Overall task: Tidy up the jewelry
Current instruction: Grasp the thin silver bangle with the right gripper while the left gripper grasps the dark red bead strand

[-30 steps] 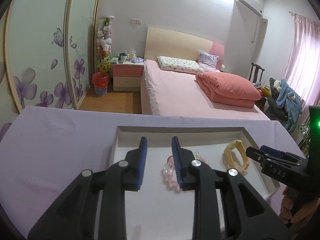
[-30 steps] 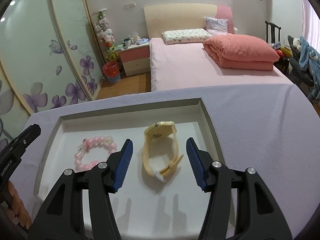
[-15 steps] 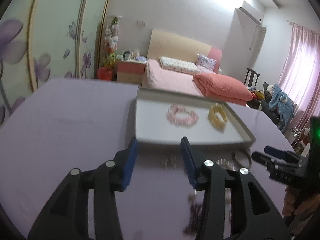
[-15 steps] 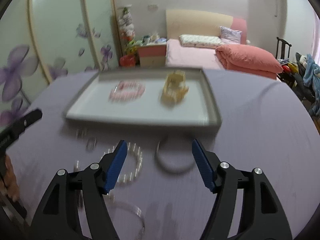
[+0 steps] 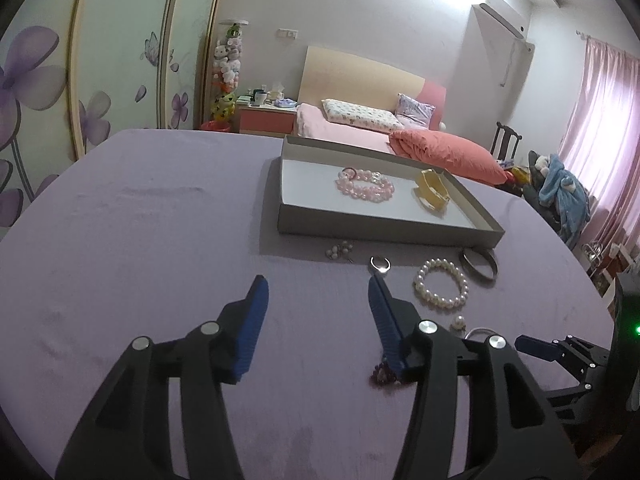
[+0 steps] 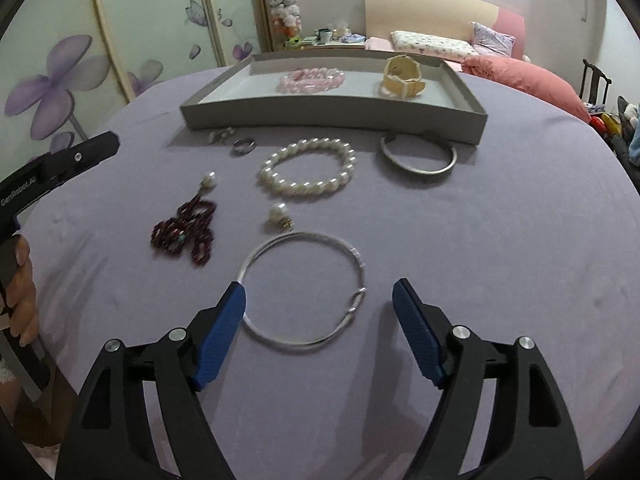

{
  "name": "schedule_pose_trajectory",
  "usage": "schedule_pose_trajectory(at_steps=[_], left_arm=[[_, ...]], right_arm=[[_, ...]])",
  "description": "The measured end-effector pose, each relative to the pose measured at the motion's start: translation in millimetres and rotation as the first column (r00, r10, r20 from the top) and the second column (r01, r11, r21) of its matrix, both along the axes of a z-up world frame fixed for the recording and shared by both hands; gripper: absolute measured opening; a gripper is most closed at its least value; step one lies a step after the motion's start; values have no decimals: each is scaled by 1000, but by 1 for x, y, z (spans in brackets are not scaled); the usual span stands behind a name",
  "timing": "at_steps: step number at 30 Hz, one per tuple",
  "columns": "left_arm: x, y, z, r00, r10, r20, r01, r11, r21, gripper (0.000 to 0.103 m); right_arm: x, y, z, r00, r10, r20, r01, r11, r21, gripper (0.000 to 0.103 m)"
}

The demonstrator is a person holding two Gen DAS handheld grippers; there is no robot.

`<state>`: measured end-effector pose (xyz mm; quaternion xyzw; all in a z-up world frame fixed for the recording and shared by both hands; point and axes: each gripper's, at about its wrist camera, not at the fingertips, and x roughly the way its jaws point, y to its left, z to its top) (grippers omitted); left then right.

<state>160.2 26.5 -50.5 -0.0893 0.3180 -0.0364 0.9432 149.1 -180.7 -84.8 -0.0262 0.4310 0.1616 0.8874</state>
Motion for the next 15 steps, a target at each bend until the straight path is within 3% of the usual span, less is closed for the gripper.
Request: schedule_pose_trajectory(at_steps=[10,13,15], left_arm=[[-4,-7,-11,999,-13,-41,15,999,39,54],[-5,-10,-12,999,-19,-44,21,999,44,54],[-4,-12,-13,999,-25,-47,27,998,48,54]], right_arm=[[-6,17,-4,1000,-3,30,4,998,-62,83],[-6,16,-4,999,1,45,2,998,-60,73],[-5,13,-3,999,4,47,-1,998,-57,73]])
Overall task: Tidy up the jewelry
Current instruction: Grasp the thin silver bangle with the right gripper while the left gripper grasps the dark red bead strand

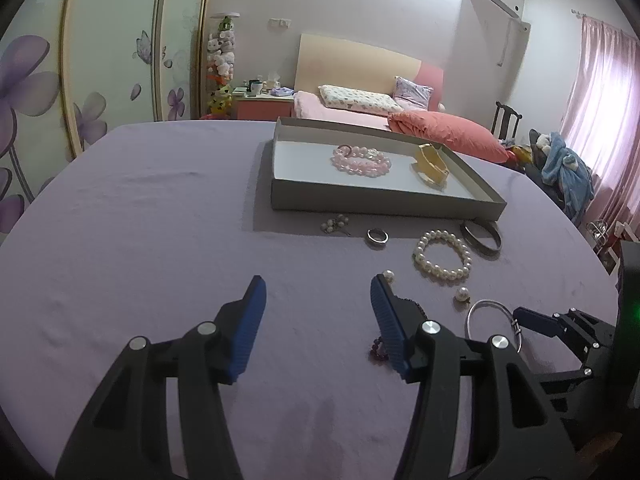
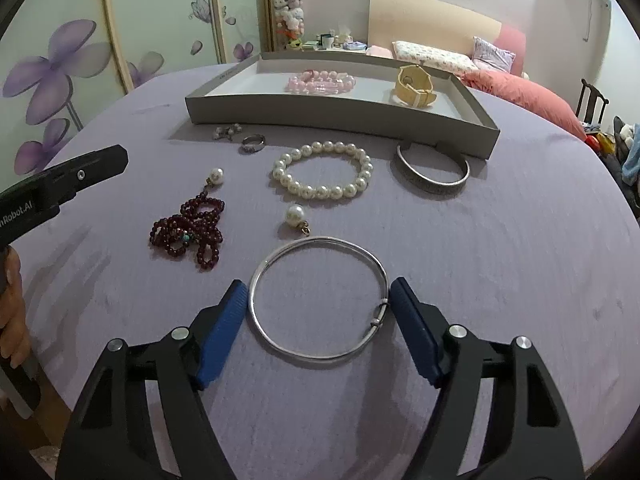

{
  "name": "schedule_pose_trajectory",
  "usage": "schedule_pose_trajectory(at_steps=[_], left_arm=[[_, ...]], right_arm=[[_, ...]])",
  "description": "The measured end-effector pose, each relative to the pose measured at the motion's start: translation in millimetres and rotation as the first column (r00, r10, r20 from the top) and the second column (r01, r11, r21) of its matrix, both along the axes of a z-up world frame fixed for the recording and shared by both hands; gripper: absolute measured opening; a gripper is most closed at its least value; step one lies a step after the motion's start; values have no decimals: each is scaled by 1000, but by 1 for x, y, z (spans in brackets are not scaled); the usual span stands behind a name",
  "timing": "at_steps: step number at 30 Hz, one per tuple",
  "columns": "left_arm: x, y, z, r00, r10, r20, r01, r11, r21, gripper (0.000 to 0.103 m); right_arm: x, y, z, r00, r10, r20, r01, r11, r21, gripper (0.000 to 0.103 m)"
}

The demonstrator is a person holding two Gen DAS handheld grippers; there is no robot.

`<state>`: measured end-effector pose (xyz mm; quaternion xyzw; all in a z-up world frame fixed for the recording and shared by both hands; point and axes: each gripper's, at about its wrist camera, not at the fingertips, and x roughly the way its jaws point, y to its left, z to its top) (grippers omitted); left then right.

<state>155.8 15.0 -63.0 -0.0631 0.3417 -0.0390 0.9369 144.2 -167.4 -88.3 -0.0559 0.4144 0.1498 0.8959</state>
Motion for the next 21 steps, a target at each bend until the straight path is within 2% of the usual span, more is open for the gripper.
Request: schedule_pose_trajectory(at_steps=[4,9,14,21], left_arm=[[1,-6,-3,1000,-19,-16,19,1000,1,55],[3,-22,-8,996,-70,-47,70,997,11,60],[7,-43,-16,989,-122,-89,127,991,51,66],[20,-67,-35,974,-142,-177,161,982,100,66]], right_arm=[[0,-5,1,1000,-14,4,14,1000,0,73],[7,-24,1,996,-91,5,91,996,3,72],[12,-42,1,989,-150,4,150,989,6,72],[13,-49,0,986,-168,9,168,986,8,72]])
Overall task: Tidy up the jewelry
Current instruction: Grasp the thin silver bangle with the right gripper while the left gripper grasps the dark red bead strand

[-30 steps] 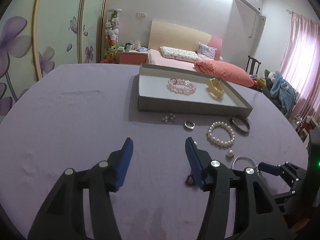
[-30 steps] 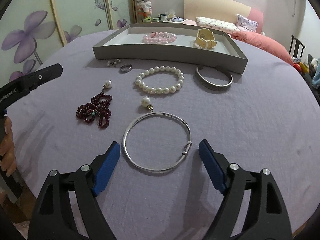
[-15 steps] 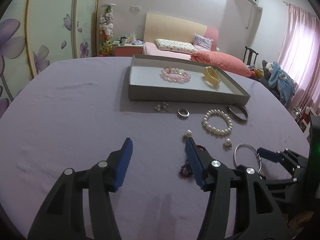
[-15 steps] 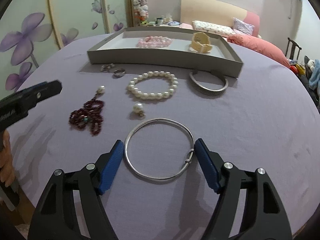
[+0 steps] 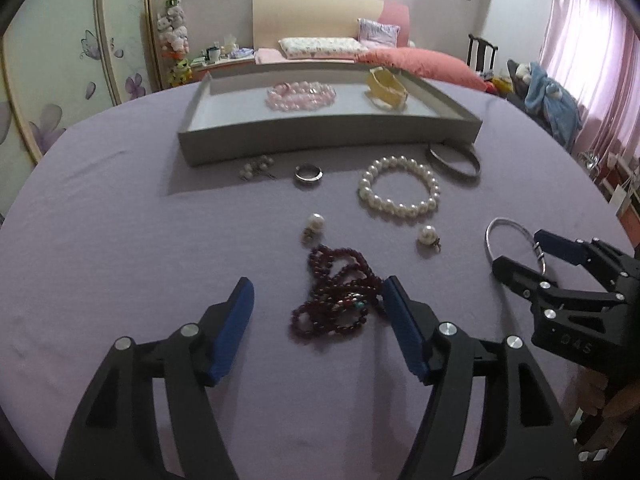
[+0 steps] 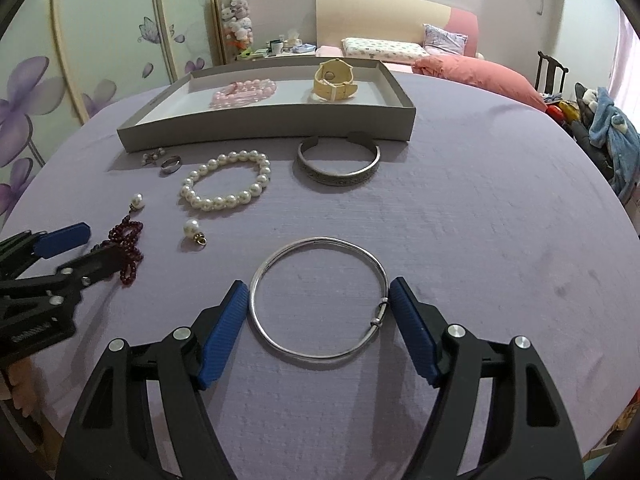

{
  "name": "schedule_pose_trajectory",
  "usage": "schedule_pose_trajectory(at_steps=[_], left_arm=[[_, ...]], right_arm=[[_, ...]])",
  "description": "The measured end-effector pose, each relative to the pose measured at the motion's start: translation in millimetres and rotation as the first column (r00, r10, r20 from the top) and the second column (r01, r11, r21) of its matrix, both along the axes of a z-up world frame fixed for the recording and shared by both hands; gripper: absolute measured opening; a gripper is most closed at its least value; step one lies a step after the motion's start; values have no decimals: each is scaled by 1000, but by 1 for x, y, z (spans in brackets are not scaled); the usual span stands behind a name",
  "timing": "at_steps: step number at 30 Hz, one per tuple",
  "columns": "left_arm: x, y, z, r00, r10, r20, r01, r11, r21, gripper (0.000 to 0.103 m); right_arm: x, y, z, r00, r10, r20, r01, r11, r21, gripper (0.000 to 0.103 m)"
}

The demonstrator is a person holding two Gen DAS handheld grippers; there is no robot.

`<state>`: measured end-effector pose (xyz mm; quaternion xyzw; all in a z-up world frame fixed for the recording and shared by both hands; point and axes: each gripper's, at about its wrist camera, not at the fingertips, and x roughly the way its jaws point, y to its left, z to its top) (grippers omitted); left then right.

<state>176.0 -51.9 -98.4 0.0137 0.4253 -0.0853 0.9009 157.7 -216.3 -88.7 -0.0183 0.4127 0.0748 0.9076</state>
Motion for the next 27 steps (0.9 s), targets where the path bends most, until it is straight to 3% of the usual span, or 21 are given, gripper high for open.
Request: schedule_pose_trajectory(at_steps=[12,16,20,27], left_arm=[[4,-10,-3,1000,14,7,-14,1000,2,64],[3,-12,-2,1000,12,11,-12,1000,-1,51],[1,-18,-1,1000,-11,20,11,1000,0,20],[-3,-10,0,1000,-17,25,18,999,-37,12]], right_arm=[[2,0,0,1000,-4,3,4,1000,-4,72],[3,0,0,1000,-4,3,5,1000,-4,72],[2,0,0,1000,-4,3,4,1000,-4,73],[3,0,-1,1000,-5,3,5,1000,-4,73]])
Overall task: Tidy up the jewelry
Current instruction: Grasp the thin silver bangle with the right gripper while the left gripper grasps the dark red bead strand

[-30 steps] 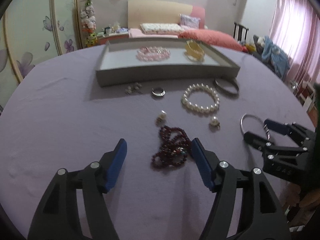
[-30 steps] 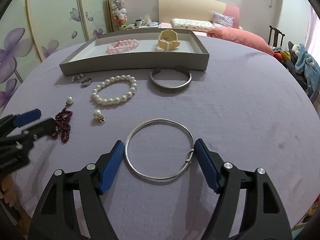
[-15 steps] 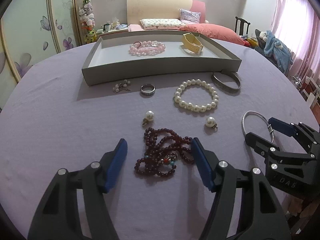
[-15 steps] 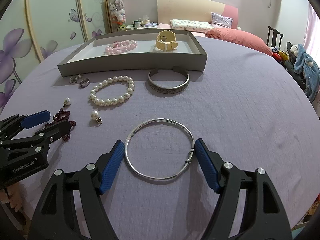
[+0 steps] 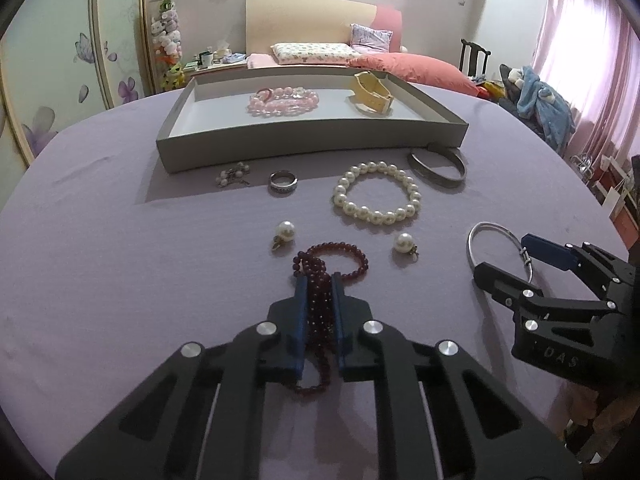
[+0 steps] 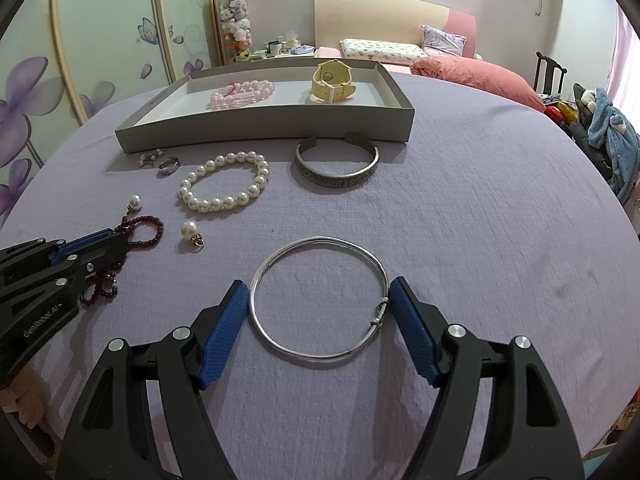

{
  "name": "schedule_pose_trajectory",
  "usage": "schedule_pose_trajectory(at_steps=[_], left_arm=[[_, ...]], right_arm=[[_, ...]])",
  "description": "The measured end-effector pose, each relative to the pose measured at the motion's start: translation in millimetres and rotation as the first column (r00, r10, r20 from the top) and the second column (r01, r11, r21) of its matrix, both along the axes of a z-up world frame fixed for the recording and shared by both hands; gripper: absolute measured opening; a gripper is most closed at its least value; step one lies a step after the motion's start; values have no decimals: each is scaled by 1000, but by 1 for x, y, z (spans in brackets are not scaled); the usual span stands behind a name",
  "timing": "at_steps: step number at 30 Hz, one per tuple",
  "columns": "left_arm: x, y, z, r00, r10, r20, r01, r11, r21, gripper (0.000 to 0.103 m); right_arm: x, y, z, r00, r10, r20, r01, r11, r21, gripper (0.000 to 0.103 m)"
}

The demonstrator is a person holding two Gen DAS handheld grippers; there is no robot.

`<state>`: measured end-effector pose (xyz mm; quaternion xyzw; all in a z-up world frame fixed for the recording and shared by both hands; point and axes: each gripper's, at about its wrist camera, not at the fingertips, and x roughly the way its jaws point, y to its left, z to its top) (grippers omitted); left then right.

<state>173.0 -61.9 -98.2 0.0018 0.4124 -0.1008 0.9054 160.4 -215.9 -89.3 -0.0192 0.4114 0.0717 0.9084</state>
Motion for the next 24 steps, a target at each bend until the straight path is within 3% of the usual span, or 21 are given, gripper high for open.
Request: schedule_pose_trajectory(at_steps=[15,24], left_arm=[[-16,45,33,987,57,147,-42,994,-104,8],[-24,58,53,974,89,209,-60,988,-140,8]], right_arm=[[-2,-3,0,1000,-1,5,1,1000,18,72],[-9,-2,12,998,12,58,-14,999,40,72]])
